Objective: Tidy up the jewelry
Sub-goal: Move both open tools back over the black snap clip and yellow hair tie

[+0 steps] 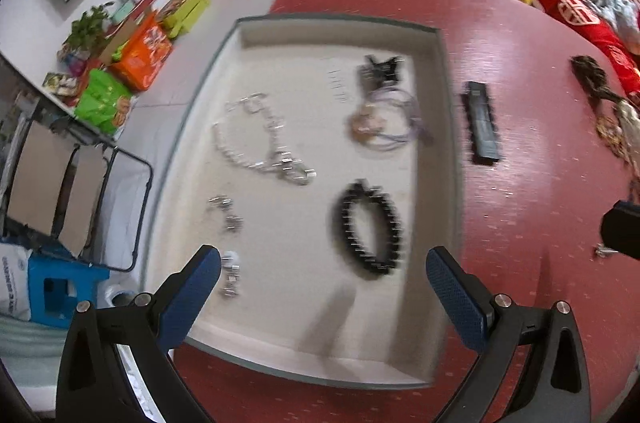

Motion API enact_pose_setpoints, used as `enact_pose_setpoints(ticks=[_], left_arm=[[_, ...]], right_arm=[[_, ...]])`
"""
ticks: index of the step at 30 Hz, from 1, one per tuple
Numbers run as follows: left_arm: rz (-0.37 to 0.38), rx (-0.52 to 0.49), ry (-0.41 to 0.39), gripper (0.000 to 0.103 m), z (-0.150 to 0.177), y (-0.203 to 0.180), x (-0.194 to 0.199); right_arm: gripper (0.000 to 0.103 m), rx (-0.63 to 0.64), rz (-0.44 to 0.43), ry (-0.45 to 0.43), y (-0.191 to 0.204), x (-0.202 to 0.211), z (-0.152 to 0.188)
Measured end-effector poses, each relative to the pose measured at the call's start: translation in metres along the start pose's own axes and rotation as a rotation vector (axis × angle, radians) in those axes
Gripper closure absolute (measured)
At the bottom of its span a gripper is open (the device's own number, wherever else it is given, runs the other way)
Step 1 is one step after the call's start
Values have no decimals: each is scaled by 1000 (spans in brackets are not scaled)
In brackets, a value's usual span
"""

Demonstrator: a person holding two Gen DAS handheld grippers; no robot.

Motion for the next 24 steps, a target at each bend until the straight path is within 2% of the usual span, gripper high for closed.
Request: enact_pose_setpoints(ticks=[8, 13, 18, 24], left_arm=[[63, -82, -40, 0, -5, -48, 23], [120, -115, -46, 0, -9, -79, 33], [172, -126, -30, 0, -14, -102, 31], [181, -129, -15, 0, -14, -122, 23]], right_arm=[[0, -94, 72, -10, -66, 23, 26], [0, -113, 107, -28, -94, 35, 38], [0, -94, 137, -39, -115, 44, 46], [0, -112, 173, -48, -144, 50, 48]])
Point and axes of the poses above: each gripper's, at about its wrist camera, not at the fingertips, and x roughly against the way its jaws point, y to its left, z to its underside, the point moved 2 cm from there along -x, roughly the way its jaws point
